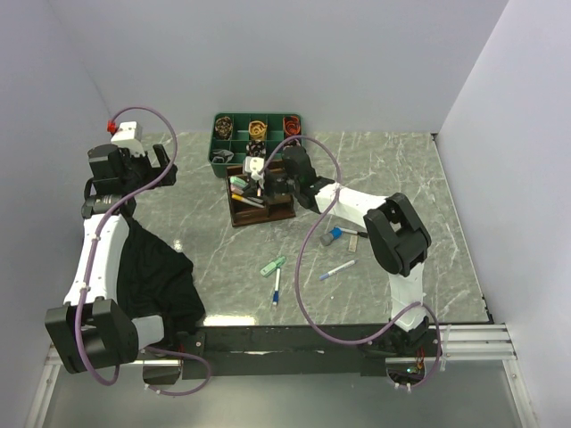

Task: Sort the stationery into containers
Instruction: Place the pen in the storage box.

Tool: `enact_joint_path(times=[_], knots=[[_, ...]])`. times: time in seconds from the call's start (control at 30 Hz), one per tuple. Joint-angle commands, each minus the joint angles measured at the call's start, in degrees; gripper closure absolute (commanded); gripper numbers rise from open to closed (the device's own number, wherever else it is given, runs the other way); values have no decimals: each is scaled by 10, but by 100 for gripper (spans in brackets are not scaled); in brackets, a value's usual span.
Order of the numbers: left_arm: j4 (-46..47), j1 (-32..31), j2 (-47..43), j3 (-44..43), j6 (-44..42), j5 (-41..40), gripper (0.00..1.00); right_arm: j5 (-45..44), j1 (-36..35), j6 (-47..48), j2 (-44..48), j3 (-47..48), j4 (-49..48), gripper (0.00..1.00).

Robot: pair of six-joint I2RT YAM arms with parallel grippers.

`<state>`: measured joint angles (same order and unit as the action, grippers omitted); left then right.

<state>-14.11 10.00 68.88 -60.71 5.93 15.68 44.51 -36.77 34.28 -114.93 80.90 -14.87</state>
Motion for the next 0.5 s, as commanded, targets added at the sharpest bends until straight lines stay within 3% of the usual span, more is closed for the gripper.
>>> enact_joint_path(times=[0.0, 0.37, 0.47], knots=[[30, 4, 4, -13, 14, 15, 1, -12, -4, 10, -10, 29, 33, 100], [43, 4, 16, -13, 19, 24, 1, -58, -3, 12, -27, 30, 30, 100], [44, 4, 19, -13, 17, 24, 0, -63, -4, 10, -27, 29, 26, 88]])
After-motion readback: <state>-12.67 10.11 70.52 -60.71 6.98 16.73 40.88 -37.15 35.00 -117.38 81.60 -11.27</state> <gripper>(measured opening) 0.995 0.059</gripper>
